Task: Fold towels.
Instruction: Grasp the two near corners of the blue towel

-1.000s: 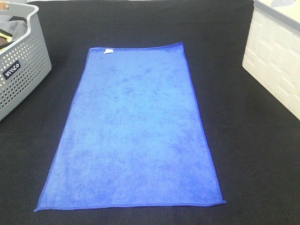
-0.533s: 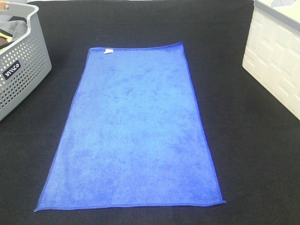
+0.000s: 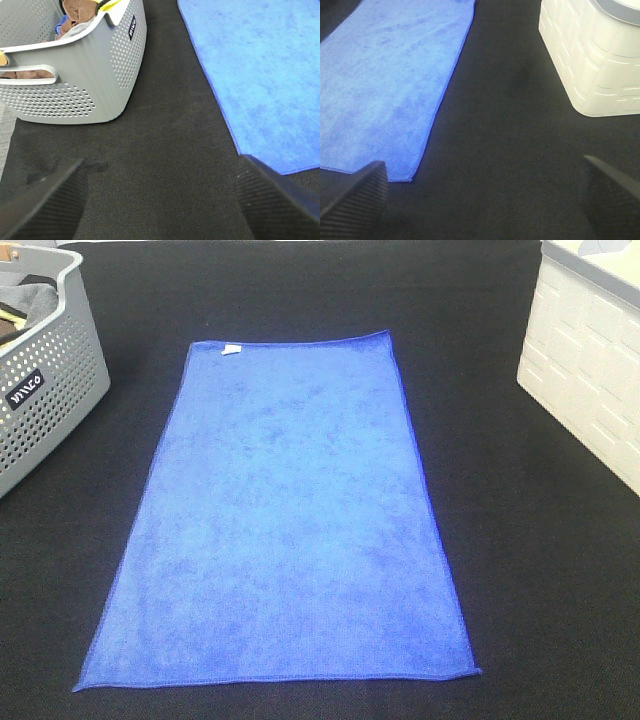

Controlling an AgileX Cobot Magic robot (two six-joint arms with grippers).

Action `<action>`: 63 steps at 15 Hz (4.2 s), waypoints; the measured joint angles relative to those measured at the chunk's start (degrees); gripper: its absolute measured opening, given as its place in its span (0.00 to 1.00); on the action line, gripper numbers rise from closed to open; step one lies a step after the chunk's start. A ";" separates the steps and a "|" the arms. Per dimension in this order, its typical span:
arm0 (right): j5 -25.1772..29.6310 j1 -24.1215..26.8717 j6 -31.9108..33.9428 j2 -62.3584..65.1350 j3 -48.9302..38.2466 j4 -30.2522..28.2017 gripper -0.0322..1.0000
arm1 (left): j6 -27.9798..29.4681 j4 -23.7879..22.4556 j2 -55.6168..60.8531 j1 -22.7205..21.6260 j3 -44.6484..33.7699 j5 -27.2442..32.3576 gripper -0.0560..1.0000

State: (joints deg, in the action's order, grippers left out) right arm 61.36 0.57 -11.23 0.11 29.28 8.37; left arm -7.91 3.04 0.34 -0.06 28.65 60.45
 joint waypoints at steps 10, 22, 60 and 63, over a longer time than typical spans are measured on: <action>0.00 0.00 0.00 0.00 0.00 0.00 0.96 | 0.00 0.00 0.00 0.00 0.00 0.00 0.78; 0.00 0.00 0.00 0.00 0.00 0.00 0.96 | 0.00 0.00 0.00 0.00 0.00 0.00 0.78; -16.79 0.00 -4.81 -63.88 0.80 18.85 0.96 | -11.63 36.55 -67.84 0.00 -2.69 -26.30 0.75; -19.14 0.00 -11.75 -70.65 0.80 25.15 0.96 | -20.11 44.81 -75.80 0.00 -2.69 -28.19 0.75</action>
State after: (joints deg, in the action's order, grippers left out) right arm 42.23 0.57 -22.98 -70.53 30.08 33.52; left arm -28.02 47.84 -75.46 -0.06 25.95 32.26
